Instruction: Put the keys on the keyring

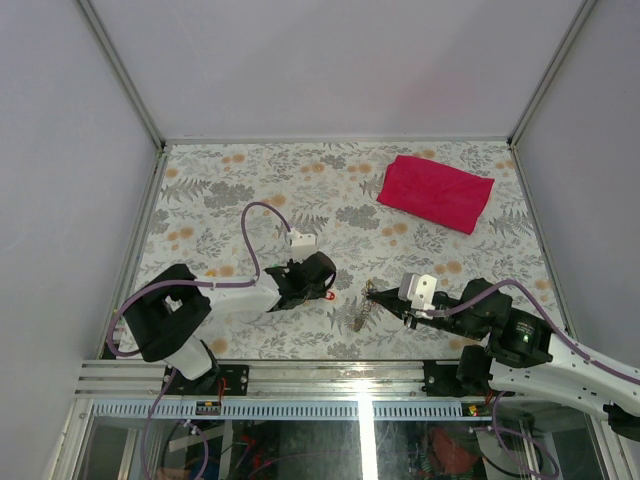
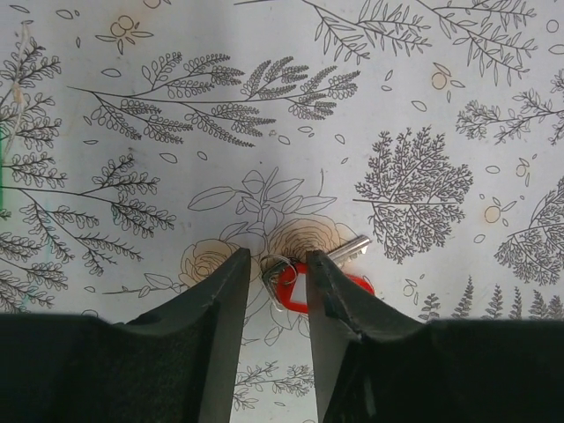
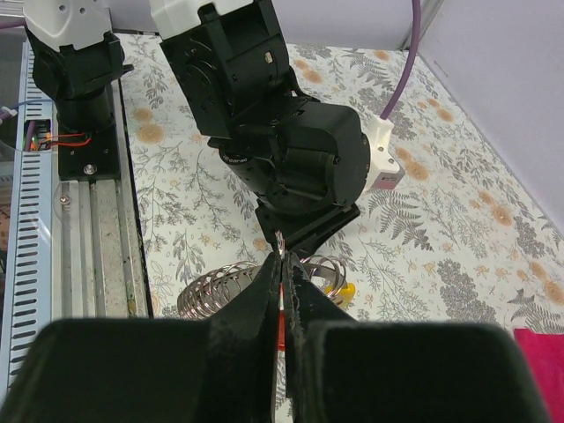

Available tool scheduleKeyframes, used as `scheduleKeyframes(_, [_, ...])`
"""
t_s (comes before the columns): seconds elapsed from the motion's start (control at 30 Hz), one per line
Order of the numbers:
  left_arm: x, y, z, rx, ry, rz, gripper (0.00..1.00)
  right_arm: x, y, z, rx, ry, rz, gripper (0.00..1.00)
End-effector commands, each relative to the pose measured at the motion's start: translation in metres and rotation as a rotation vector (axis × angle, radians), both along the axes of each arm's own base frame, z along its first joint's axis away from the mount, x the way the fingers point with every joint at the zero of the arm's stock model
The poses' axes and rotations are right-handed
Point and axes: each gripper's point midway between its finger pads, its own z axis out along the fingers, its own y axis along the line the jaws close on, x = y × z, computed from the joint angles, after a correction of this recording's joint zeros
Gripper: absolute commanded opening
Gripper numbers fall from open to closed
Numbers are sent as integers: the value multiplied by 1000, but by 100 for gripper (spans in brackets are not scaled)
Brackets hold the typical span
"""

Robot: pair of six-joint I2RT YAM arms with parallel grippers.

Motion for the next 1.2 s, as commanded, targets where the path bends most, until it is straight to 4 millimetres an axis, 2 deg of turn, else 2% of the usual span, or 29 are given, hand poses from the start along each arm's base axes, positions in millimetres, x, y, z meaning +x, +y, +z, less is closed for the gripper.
scheduleKeyframes(0.0, [-19, 30, -24, 141, 77, 1, 31, 2, 1, 21, 75, -27, -13, 0])
scheduleKeyframes(0.43, [-12, 15, -15, 112, 47, -54, 18, 2, 0, 21, 74, -24, -16, 0])
scheduleKeyframes(0.87, [8, 3, 11, 149, -48, -164, 0, 2, 0, 21, 72, -26, -15, 0])
scheduleKeyframes(1.17, [9, -1, 34, 101, -95, -191, 0, 2, 1, 22, 76, -29, -12, 0])
